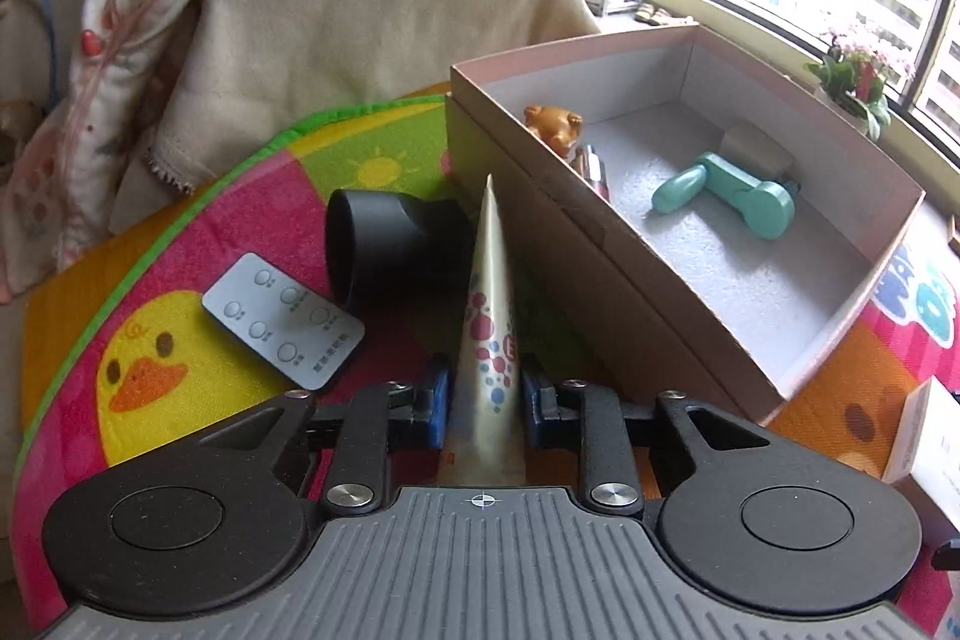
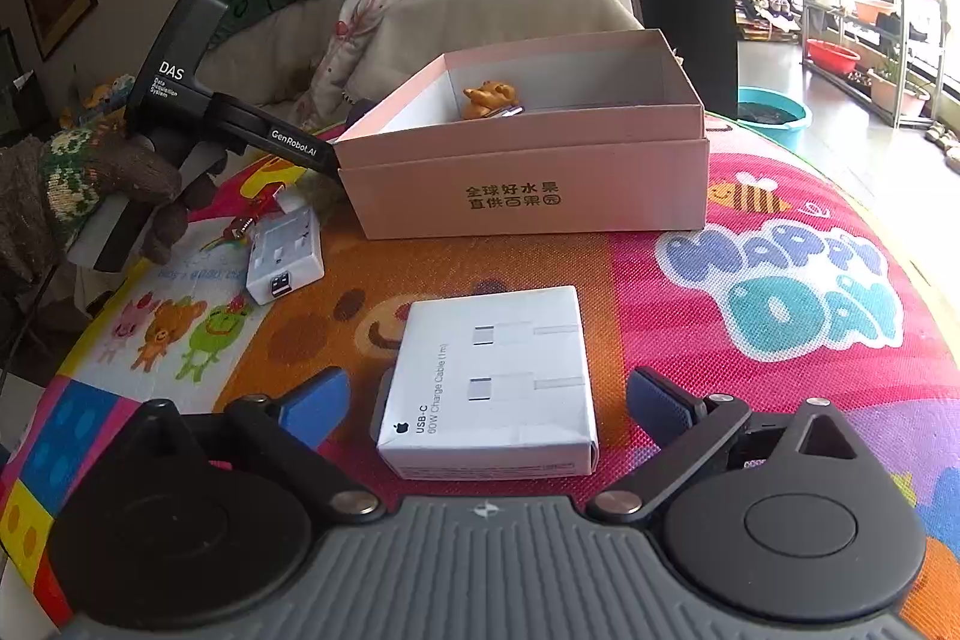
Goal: Organize rigid objects
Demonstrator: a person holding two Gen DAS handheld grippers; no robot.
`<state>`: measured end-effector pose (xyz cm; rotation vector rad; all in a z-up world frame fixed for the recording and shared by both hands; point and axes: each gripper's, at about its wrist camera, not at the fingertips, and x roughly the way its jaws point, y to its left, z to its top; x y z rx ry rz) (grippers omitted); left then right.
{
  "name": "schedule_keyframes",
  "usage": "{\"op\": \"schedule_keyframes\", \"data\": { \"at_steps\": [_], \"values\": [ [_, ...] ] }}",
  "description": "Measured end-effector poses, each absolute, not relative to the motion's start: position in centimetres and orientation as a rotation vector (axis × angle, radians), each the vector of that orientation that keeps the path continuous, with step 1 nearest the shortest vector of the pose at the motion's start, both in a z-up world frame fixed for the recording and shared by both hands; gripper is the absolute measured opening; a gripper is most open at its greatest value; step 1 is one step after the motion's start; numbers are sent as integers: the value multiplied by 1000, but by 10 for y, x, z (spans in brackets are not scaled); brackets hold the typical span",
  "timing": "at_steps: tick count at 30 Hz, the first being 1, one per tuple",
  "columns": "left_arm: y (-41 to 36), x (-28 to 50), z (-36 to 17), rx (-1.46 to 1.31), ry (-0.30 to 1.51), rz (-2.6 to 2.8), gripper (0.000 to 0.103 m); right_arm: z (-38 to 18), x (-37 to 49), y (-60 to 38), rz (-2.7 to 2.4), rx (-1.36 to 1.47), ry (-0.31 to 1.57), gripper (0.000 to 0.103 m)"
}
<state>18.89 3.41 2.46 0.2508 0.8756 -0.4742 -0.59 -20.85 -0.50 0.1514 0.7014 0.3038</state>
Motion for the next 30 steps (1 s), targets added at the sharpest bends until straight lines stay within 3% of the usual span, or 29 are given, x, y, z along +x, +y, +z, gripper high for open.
{"op": "schedule_keyframes", "data": {
  "at_steps": [8,14,21,30],
  "values": [
    [88,89,71,2,742,-431,26,-6,-6,-216,310,197,692,99],
    [76,10,80,-86,713,-549,26,-5,-6,-216,310,201,691,99],
    [38,-11,53,-112,715,-572,28,-5,-7,-217,306,205,690,99],
    [52,-43,89,-110,505,-434,29,-6,-9,-226,294,260,675,99]
  ]
}}
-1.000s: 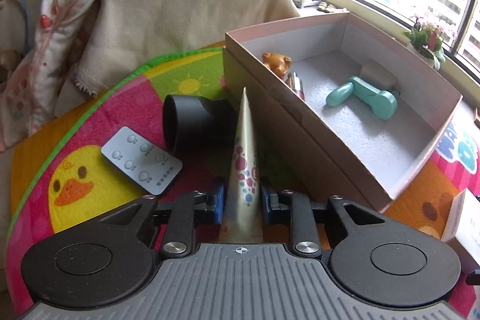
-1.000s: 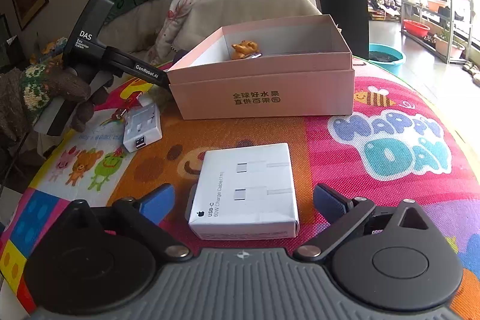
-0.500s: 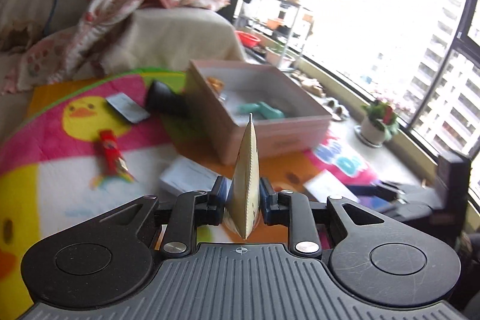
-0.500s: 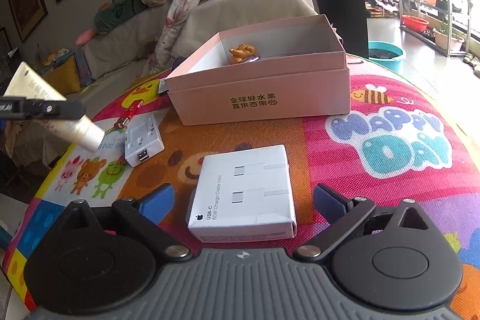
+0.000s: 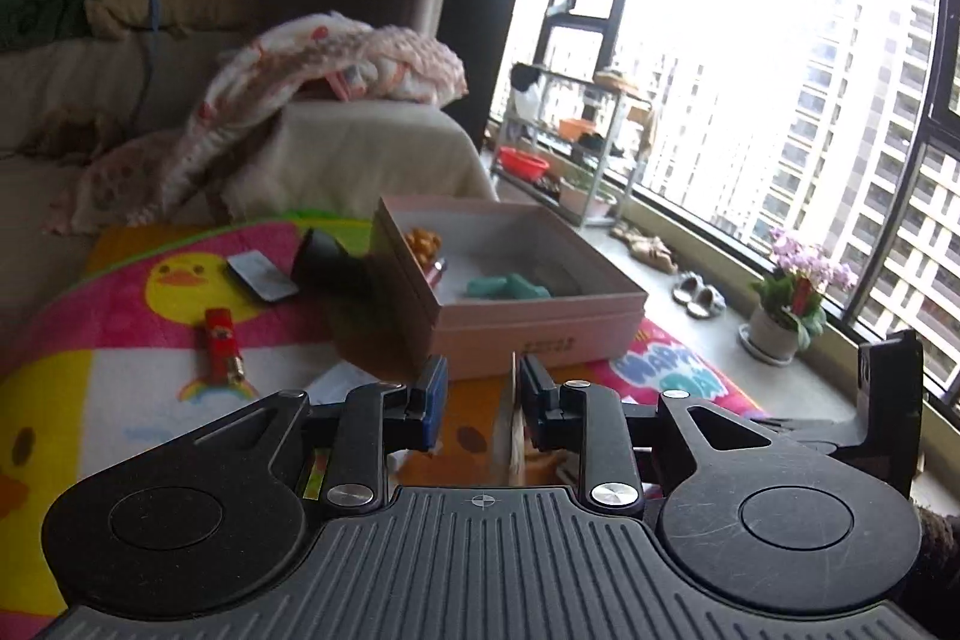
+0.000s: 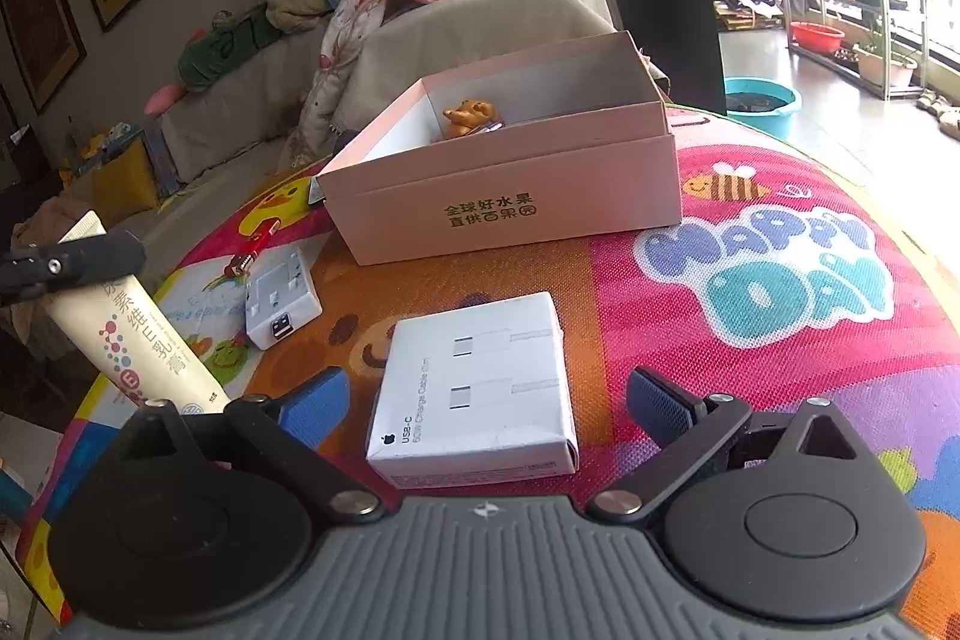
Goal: Organize rigid objects
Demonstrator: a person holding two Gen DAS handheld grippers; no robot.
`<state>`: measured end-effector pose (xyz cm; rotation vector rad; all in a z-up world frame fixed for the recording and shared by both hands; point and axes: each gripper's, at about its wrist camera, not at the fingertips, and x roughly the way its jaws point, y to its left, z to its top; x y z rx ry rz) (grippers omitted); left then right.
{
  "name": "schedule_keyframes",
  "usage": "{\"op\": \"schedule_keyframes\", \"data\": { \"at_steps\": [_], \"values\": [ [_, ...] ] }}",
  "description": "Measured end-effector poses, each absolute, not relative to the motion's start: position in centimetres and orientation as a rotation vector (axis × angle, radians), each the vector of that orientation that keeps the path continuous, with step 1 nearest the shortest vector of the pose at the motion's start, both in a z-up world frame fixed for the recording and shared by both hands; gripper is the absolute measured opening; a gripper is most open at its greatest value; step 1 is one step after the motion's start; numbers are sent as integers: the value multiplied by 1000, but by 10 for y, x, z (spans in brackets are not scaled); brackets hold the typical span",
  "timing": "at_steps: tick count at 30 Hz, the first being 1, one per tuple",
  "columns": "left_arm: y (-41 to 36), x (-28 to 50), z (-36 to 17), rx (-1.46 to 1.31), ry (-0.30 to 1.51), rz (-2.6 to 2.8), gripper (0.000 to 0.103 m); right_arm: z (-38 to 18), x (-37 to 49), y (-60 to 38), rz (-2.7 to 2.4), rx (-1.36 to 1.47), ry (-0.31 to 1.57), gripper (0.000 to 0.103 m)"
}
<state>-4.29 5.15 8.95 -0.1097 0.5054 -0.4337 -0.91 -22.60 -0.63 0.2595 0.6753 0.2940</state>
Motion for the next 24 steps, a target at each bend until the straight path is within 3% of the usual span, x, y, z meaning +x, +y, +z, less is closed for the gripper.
{"op": "schedule_keyframes", "data": {
  "at_steps": [10,24],
  "values": [
    [78,-93,101,-76,467,-330,29,-9,-9,-235,314,339,659,100],
    [0,-94,8,242,708,-498,30,6,-29,-260,273,376,659,100]
  ]
}}
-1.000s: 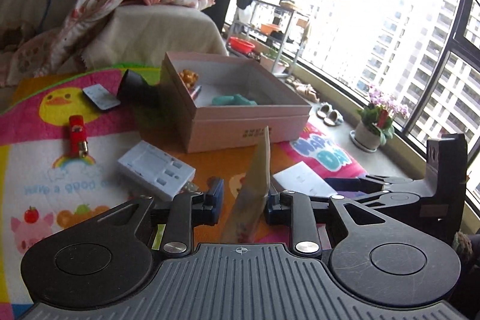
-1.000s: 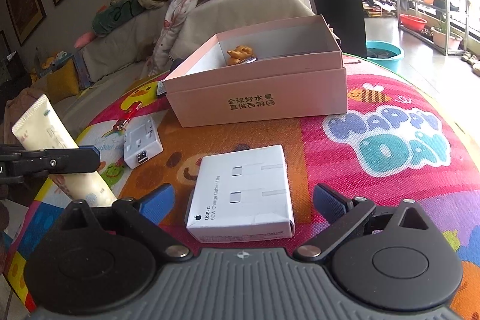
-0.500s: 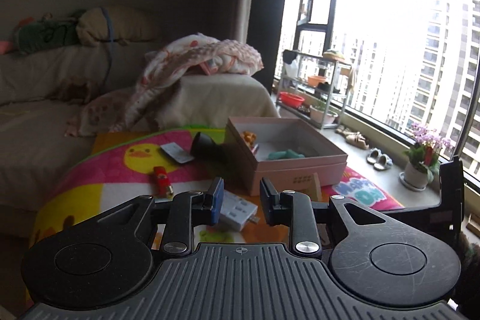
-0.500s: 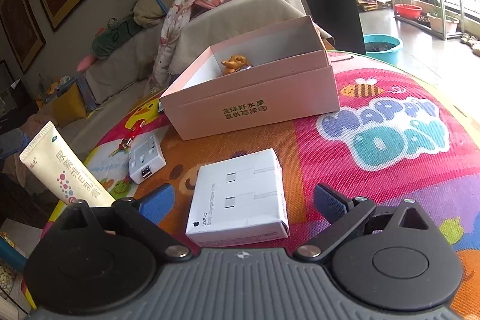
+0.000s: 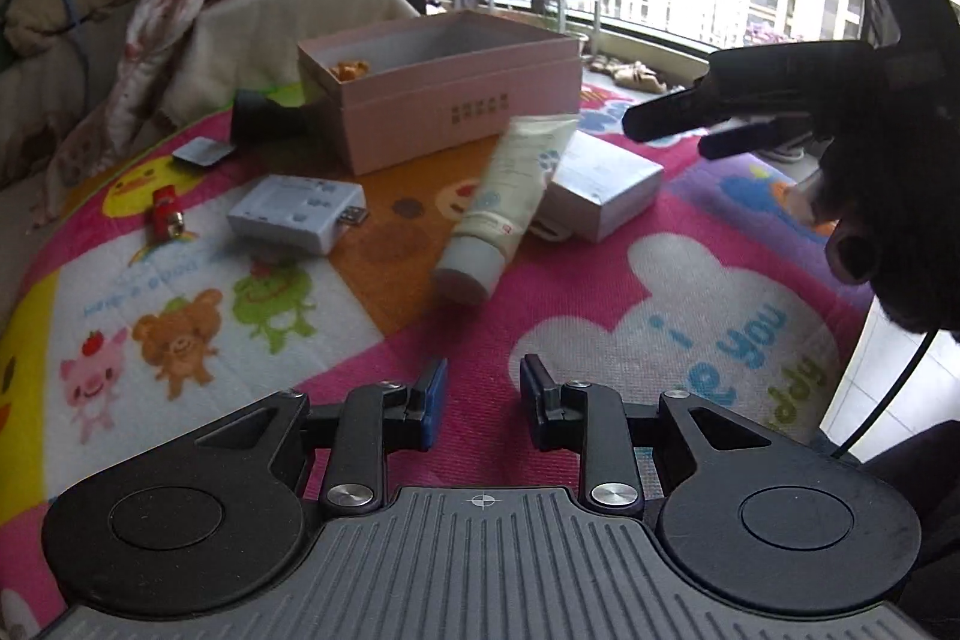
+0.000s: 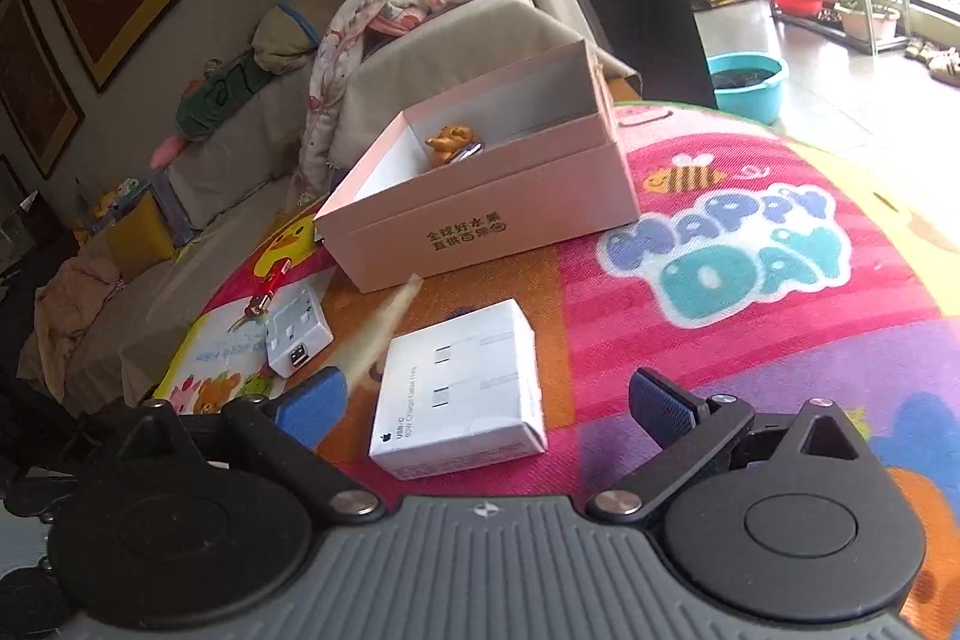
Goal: Organize rigid objects
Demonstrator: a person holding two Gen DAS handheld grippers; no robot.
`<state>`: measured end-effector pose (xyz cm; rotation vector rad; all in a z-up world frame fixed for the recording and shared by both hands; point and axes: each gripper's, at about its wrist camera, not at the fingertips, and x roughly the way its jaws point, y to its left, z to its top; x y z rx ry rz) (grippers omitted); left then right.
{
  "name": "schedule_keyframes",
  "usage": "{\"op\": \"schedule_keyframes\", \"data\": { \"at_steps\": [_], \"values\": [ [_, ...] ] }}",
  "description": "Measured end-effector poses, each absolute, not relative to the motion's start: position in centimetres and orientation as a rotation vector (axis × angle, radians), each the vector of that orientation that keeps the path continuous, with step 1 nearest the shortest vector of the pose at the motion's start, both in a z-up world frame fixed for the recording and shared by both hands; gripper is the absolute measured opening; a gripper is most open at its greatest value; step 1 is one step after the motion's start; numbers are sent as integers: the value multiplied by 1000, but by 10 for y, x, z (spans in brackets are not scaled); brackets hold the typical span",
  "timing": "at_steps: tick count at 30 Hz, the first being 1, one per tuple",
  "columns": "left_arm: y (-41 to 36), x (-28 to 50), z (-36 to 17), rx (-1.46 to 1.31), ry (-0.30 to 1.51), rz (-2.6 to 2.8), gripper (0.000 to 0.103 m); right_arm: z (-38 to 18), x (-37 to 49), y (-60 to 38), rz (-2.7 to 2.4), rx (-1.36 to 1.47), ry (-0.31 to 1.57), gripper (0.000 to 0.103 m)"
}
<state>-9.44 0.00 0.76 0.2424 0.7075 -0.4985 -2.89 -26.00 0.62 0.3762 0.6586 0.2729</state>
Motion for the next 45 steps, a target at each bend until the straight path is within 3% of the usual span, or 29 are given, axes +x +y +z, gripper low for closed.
{"op": "schedule_keyframes", "data": {
  "at_steps": [12,18,22,25,29,45],
  "values": [
    [-8,-82,10,192,725,-558,30,-15,-64,-259,77,-16,707,103],
    [-19,-56,39,185,612,-546,30,-15,-64,-263,66,26,699,103],
    [-35,-17,27,195,681,-521,31,-17,-69,-263,75,22,676,103],
    [-43,1,17,198,709,-480,42,-17,-72,-264,84,9,668,103],
    [-47,16,7,179,741,-450,44,-18,-74,-265,104,-3,651,103],
    [-38,21,5,97,745,-466,43,-20,-80,-264,111,-7,610,103]
  ]
}}
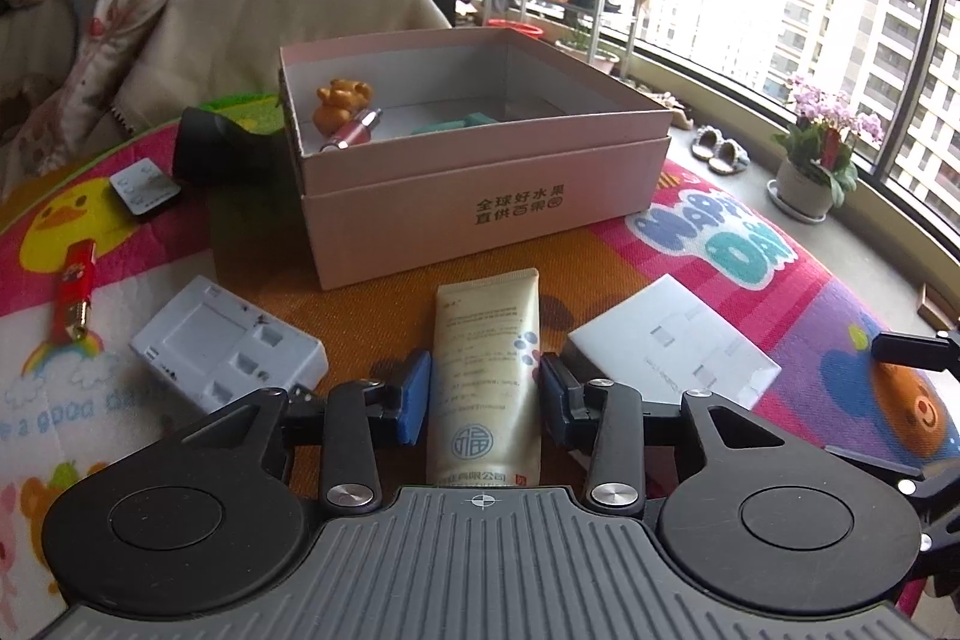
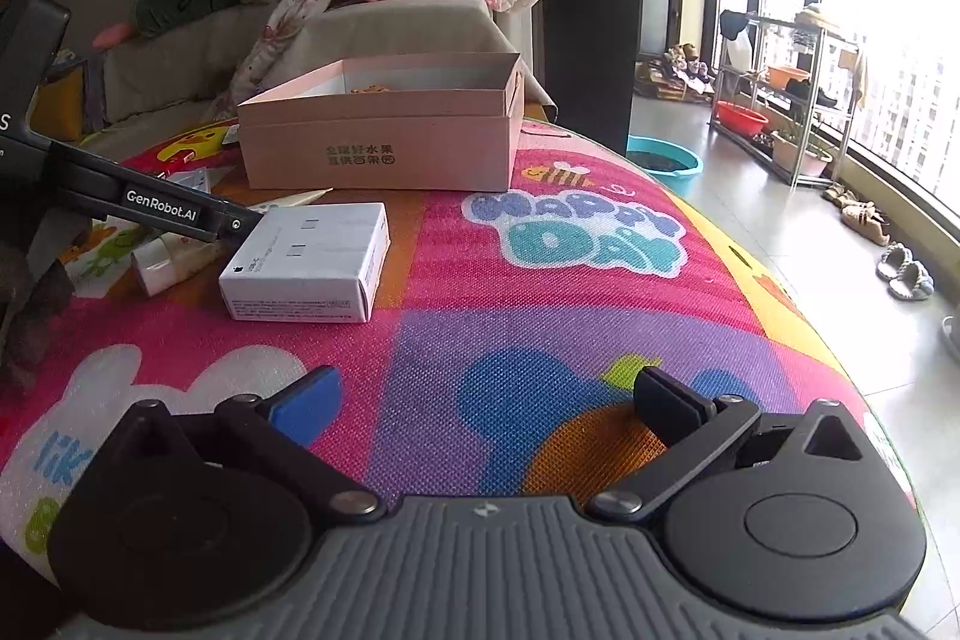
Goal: Organize rigid objects
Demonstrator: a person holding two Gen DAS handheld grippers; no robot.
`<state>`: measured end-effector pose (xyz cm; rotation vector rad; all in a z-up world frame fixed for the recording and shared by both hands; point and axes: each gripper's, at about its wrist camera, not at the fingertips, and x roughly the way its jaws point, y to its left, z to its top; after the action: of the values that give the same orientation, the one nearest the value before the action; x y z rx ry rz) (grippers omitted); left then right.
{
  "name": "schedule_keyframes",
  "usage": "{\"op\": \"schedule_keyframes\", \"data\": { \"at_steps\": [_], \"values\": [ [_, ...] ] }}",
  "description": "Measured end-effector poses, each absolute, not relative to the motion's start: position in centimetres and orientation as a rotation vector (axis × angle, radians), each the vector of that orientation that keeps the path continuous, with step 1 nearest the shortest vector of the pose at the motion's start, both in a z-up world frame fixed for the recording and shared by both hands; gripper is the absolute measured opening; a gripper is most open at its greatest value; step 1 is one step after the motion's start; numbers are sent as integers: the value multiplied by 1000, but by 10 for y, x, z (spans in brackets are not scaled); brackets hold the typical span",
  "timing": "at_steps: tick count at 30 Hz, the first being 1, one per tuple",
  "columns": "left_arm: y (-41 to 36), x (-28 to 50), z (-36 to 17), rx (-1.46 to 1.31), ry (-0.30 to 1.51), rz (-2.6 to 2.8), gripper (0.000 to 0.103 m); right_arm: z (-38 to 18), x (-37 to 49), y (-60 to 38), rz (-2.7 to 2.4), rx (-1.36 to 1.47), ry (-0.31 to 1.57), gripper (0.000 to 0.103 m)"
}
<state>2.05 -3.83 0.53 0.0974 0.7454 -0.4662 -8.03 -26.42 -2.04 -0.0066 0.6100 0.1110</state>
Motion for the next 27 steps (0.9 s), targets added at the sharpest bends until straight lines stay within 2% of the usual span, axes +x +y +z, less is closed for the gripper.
{"op": "schedule_keyframes", "data": {
  "at_steps": [13,20,27],
  "values": [
    [-10,-75,6,155,711,-411,43,-14,-70,-263,114,-16,693,103],
    [5,-77,5,36,716,-414,43,-3,-55,-256,116,-10,789,103],
    [7,-82,5,41,712,-422,42,23,-39,-203,237,-29,704,103]
  ]
}}
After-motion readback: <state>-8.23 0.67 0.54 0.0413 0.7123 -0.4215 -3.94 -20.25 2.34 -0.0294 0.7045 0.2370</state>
